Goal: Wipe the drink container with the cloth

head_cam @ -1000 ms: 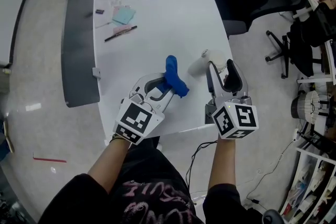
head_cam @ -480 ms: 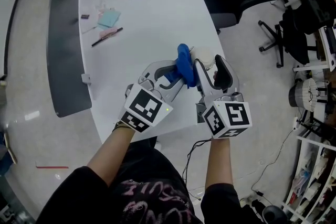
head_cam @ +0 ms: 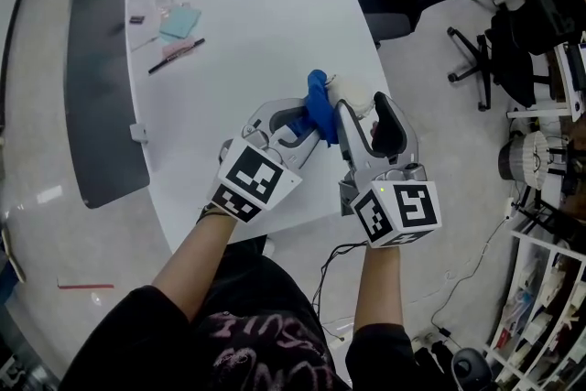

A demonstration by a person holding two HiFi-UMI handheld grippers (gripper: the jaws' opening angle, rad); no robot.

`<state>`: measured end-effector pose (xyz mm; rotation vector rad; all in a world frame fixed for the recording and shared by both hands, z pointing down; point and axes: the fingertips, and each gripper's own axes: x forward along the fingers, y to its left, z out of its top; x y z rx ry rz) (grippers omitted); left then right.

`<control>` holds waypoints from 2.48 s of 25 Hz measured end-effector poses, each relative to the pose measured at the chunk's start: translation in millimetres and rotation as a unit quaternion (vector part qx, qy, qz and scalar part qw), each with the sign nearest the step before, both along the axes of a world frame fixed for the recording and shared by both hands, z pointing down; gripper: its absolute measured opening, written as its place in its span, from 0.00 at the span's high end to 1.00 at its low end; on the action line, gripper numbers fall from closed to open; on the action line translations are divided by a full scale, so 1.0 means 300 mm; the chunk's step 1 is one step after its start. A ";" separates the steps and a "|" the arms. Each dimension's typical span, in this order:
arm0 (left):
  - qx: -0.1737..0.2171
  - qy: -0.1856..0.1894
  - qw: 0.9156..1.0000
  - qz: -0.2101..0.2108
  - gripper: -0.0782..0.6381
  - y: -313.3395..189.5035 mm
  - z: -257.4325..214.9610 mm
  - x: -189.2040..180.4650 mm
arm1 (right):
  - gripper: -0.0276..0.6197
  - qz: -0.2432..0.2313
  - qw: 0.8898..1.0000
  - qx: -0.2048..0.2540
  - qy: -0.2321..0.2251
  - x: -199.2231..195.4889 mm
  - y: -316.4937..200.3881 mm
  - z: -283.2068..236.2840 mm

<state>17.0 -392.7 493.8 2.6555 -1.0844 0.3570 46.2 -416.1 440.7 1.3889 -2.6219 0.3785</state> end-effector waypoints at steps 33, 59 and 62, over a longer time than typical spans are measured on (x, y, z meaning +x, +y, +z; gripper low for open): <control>0.016 -0.018 1.000 0.019 0.77 -0.004 -0.027 -0.060 | 0.55 -0.015 1.000 0.002 -0.008 0.003 -0.005 0.014; -0.045 -0.047 0.997 0.044 0.76 -0.041 0.235 -0.008 | 0.55 -0.015 1.000 0.004 -0.014 0.002 -0.021 0.016; -0.058 -0.066 0.995 0.047 0.76 -0.040 0.290 -0.006 | 0.55 -0.017 1.000 0.004 -0.012 0.001 -0.017 0.015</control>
